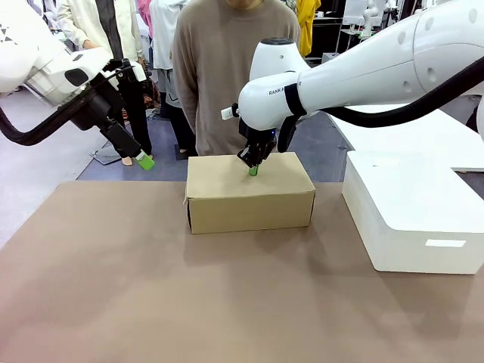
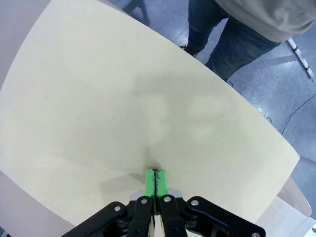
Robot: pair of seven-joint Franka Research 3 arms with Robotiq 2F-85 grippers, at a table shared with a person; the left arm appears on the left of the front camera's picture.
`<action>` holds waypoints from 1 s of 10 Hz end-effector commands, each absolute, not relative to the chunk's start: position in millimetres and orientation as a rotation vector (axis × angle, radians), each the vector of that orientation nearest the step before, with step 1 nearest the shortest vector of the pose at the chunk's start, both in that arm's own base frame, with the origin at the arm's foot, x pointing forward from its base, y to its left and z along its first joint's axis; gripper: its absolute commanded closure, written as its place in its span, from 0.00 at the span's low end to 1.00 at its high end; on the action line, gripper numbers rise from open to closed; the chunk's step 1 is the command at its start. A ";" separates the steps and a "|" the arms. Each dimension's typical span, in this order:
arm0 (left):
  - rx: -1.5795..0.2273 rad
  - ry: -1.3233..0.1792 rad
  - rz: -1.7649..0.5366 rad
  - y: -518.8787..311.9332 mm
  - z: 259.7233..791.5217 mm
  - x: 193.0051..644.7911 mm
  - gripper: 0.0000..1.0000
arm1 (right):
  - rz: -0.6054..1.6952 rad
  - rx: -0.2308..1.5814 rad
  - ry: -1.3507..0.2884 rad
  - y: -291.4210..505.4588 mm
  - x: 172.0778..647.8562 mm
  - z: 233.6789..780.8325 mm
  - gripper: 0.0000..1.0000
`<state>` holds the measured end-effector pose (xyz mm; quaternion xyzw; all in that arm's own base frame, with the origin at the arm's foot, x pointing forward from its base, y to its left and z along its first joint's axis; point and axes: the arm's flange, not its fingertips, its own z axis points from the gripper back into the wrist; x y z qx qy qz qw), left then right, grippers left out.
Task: Pack the shoes into the box.
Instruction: Press down on the lid of the Shoes Box.
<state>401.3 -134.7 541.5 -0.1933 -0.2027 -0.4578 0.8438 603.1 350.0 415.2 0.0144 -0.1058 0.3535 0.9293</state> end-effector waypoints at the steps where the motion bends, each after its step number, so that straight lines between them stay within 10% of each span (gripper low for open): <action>1: -0.401 -0.424 -0.967 -133.0 543.6 403.0 0.00 | 0.697 -0.003 -0.204 355.8 603.7 419.7 1.00; 10: -0.401 -0.424 -0.967 -133.0 543.6 403.0 0.00 | 0.757 0.015 -0.244 325.3 557.8 493.7 1.00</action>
